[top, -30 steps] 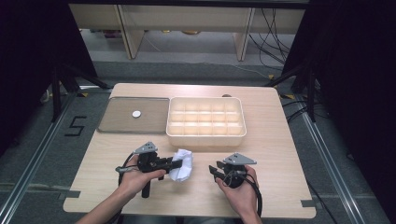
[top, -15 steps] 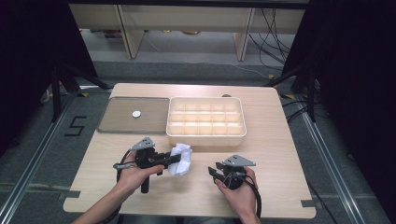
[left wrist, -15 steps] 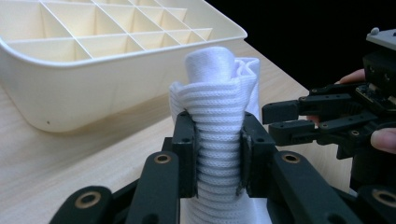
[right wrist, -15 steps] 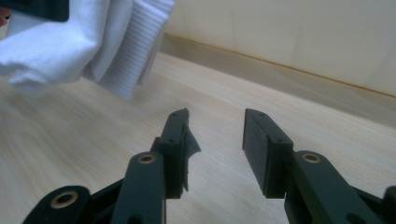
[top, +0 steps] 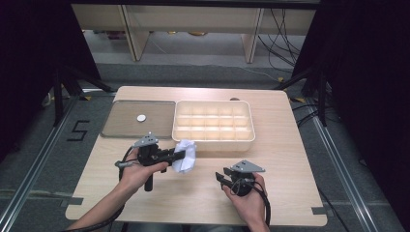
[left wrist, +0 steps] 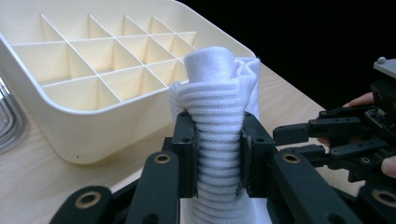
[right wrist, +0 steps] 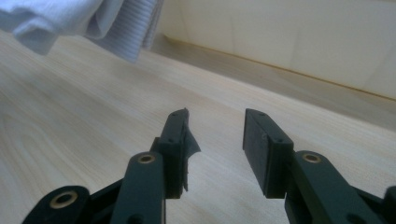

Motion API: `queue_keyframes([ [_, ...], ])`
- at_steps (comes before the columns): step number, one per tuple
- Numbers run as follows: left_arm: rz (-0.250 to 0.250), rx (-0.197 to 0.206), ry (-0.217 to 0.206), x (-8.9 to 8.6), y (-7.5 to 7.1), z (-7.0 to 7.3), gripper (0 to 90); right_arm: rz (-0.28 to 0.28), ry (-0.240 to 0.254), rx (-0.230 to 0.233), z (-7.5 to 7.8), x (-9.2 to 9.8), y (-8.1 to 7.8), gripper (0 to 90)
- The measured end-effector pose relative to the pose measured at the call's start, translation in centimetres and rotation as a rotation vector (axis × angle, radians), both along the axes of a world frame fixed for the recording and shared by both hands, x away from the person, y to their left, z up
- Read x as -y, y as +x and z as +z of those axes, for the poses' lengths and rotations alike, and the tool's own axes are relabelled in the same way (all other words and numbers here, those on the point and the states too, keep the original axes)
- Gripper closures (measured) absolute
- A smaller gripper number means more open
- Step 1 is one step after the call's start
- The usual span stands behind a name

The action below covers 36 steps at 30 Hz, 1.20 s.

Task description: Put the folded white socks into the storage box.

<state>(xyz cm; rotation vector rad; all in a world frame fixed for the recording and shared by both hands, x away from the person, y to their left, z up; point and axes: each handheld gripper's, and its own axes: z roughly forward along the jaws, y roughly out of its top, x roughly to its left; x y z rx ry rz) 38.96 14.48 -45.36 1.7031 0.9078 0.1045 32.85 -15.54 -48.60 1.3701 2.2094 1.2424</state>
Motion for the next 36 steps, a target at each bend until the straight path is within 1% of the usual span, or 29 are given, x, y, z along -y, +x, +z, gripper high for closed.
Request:
queue_keyframes([
  [1,0.003,0.002,-0.003,0.0,0.1,0.1,71.7,0.024,-0.019,0.036,-0.1,0.2,0.3,61.6],
  [4,0.011,0.009,0.003,-0.1,0.3,0.3,71.7,0.023,-0.019,0.036,-0.1,0.2,0.3,61.4],
  [6,0.016,0.013,-0.001,0.0,0.4,0.4,71.7,0.021,-0.016,0.044,-0.2,0.2,0.3,61.4],
  [7,0.014,0.017,0.001,0.0,0.6,0.5,71.7,0.015,-0.006,0.039,-0.2,0.1,0.2,61.2],
  [8,0.016,0.017,-0.001,0.0,0.6,0.5,71.7,0.031,-0.019,0.058,-0.2,0.2,0.4,61.1],
  [12,0.02,0.029,0.001,0.1,0.9,0.9,71.7,0.031,-0.018,0.058,-0.2,0.2,0.4,60.9],
  [13,0.02,0.031,0.004,0.1,0.9,0.9,71.7,0.014,0.002,0.037,-0.2,0.1,0.2,60.8],
  [14,0.02,0.033,0.004,0.1,1.0,1.0,71.7,0.014,-0.015,0.055,-0.1,0.2,0.3,60.9],
  [15,0.021,0.033,0.005,0.1,1.1,1.1,71.7,0.012,-0.018,0.062,-0.1,0.2,0.3,60.8],
  [18,0.021,0.043,0.008,0.1,1.3,1.4,71.7,0.009,-0.026,0.059,-0.1,0.3,0.3,60.8],
  [20,0.029,0.04,0.004,0.1,1.4,1.6,71.7,0.007,-0.031,0.064,-0.2,0.4,0.3,60.7],
  [21,0.026,0.05,0.01,0.0,1.6,1.7,71.7,0.006,-0.023,0.056,-0.1,0.3,0.2,60.6],
  [22,0.03,0.051,0.01,0.0,1.7,1.8,71.7,0.012,-0.024,0.059,-0.1,0.4,0.3,60.6],
  [23,0.033,0.053,0.01,0.0,1.8,1.9,71.7,0.021,0.001,0.047,-0.2,0.3,0.3,60.6],
  [24,0.036,0.053,0.011,-0.1,1.9,2.0,71.7,0.021,0.004,0.05,-0.2,0.3,0.3,60.6],
  [26,0.044,0.056,0.014,-0.2,2.0,2.1,71.7,0.013,-0.009,0.057,-0.2,0.4,0.3,60.6],
  [27,0.046,0.057,0.009,-0.2,2.1,2.1,71.7,-0.003,0.0,0.035,-0.1,0.2,0.1,60.5],
  [28,0.048,0.059,0.01,-0.2,2.2,2.1,71.7,-0.005,0.003,0.034,-0.1,0.2,0.1,60.5],
  [29,0.049,0.061,0.008,-0.2,2.3,2.2,71.7,-0.005,-0.005,0.048,-0.1,0.3,0.1,60.5],
  [30,0.05,0.063,0.01,-0.3,2.4,2.2,71.7,-0.004,0.0,0.037,-0.1,0.2,0.1,60.5],
  [32,0.057,0.067,0.016,-0.3,2.6,2.3,71.7,-0.006,0.004,0.035,-0.1,0.2,0.1,60.5],
  [33,0.061,0.068,0.018,-0.3,2.8,2.3,71.7,0.005,0.0,0.047,-0.2,0.3,0.2,60.4],
  [34,0.061,0.068,0.014,-0.3,2.9,2.3,71.7,0.003,-0.013,0.046,-0.1,0.3,0.2,60.3],
  [36,0.066,0.071,0.02,-0.3,3.1,2.4,71.6,0.001,-0.013,0.048,-0.1,0.3,0.2,60.3],
])
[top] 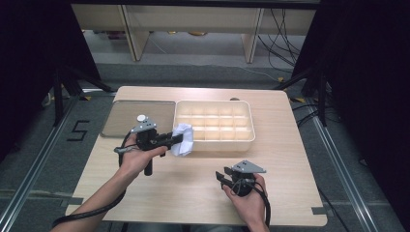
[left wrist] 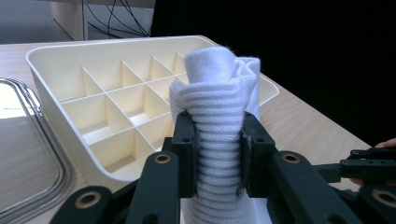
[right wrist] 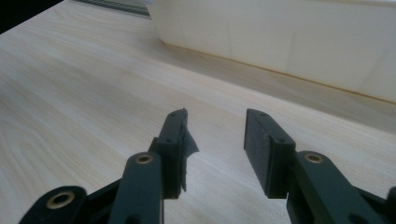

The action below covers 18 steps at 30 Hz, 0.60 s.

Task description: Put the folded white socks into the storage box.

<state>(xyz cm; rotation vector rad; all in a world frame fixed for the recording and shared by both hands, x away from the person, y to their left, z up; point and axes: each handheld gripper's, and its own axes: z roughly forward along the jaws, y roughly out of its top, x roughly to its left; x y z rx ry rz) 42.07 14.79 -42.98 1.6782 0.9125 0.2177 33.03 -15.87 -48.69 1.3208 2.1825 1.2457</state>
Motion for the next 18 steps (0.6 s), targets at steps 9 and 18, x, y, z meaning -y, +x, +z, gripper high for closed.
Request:
queue_keyframes([
  [9,0.021,0.015,0.021,-0.1,1.2,0.2,71.6,0.001,0.003,0.019,-0.1,0.1,0.1,60.2],
  [18,0.044,0.017,0.033,0.1,2.9,0.0,71.6,-0.004,0.007,0.023,-0.1,0.1,0.1,60.1],
])
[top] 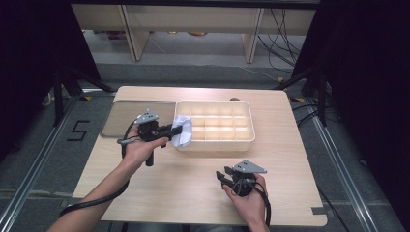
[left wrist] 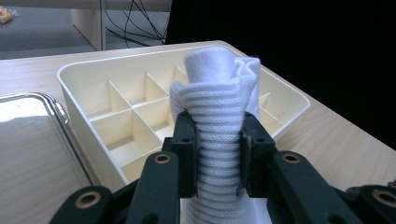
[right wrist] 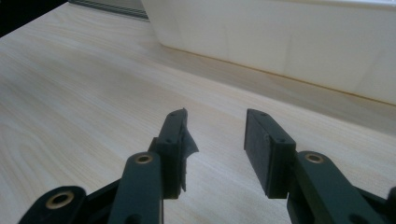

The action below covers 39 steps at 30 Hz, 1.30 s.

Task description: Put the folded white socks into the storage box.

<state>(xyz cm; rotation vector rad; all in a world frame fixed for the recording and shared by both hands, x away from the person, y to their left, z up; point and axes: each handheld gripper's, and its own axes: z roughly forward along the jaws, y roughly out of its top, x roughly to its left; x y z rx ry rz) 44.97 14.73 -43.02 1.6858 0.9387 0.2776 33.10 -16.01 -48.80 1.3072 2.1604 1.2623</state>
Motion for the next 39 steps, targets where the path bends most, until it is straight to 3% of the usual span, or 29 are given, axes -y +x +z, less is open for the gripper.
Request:
queue_keyframes([
  [9,0.038,-0.01,0.02,0.4,2.2,-0.6,71.6,-0.002,0.001,-0.006,0.0,0.1,0.0,59.9],
  [11,0.042,-0.022,0.034,0.5,2.5,-0.9,71.5,0.001,0.017,-0.008,0.0,0.1,0.0,59.9],
  [15,0.051,-0.046,0.041,0.7,3.2,-1.5,71.5,-0.003,0.002,0.001,0.0,0.2,0.0,59.6],
  [16,0.051,-0.045,0.035,0.7,3.3,-1.6,71.5,-0.023,0.023,-0.027,0.1,0.0,-0.2,59.6],
  [18,0.05,-0.052,0.049,0.7,3.7,-1.8,71.4,-0.013,0.013,-0.017,0.0,0.0,-0.2,59.5],
  [21,0.061,-0.056,0.065,0.8,4.1,-2.2,71.4,-0.003,0.001,0.001,0.0,0.2,0.0,59.4],
  [26,0.067,-0.047,0.076,1.0,4.4,-2.6,71.3,0.0,0.009,-0.012,0.0,0.1,-0.1,59.3],
  [28,0.064,-0.036,0.094,1.1,4.4,-2.6,71.3,-0.002,-0.002,0.004,0.0,0.2,0.0,59.2],
  [31,0.067,-0.02,0.134,1.4,4.3,-2.5,71.2,-0.001,0.013,-0.014,0.0,0.1,-0.1,59.2],
  [39,0.06,0.009,0.217,2.0,4.1,-2.4,71.0,0.0,0.011,-0.008,0.0,0.2,-0.1,58.9],
])
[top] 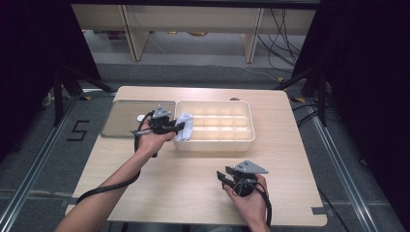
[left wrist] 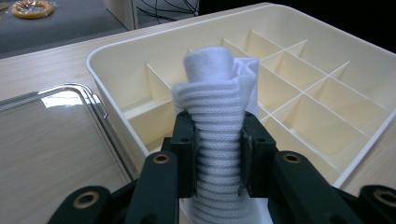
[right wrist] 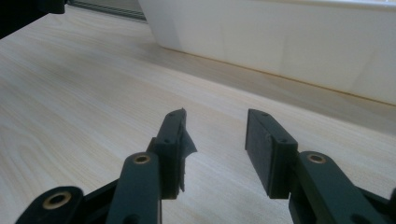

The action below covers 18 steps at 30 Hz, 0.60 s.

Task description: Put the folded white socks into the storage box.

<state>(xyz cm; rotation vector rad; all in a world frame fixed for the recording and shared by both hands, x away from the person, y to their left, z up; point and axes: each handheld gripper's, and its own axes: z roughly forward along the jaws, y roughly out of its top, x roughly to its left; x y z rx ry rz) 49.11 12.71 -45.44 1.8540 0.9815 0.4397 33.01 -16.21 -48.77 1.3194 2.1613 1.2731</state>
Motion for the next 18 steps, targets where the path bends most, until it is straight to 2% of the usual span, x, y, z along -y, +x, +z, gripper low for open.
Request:
queue_keyframes([
  [3,0.001,-0.01,0.03,0.23,0.02,0.06,70.8,0.002,0.011,0.005,-0.05,-0.01,0.04,58.9],
  [5,-0.006,-0.02,0.058,0.21,0.05,0.12,70.7,-0.008,0.002,0.004,0.06,0.02,-0.02,58.8],
  [6,0.003,-0.019,0.063,0.29,0.03,0.11,70.7,-0.007,0.0,-0.002,0.12,0.07,-0.03,58.8],
  [7,0.011,-0.018,0.052,0.49,0.01,0.08,70.7,-0.005,-0.001,0.014,0.01,0.1,0.08,58.7],
  [8,0.007,-0.019,0.069,0.46,0.02,0.12,70.7,-0.005,0.003,0.002,0.11,0.13,0.01,58.8],
  [9,0.004,-0.023,0.082,0.53,0.02,0.18,70.7,-0.007,-0.004,0.015,0.1,0.19,0.05,58.7],
  [12,0.007,-0.038,0.11,0.71,0.06,0.27,70.6,-0.011,0.001,0.009,0.17,0.19,0.01,58.7],
  [18,0.006,-0.063,0.141,1.03,0.22,0.29,70.6,-0.018,0.012,0.024,0.16,0.24,0.05,58.7],
])
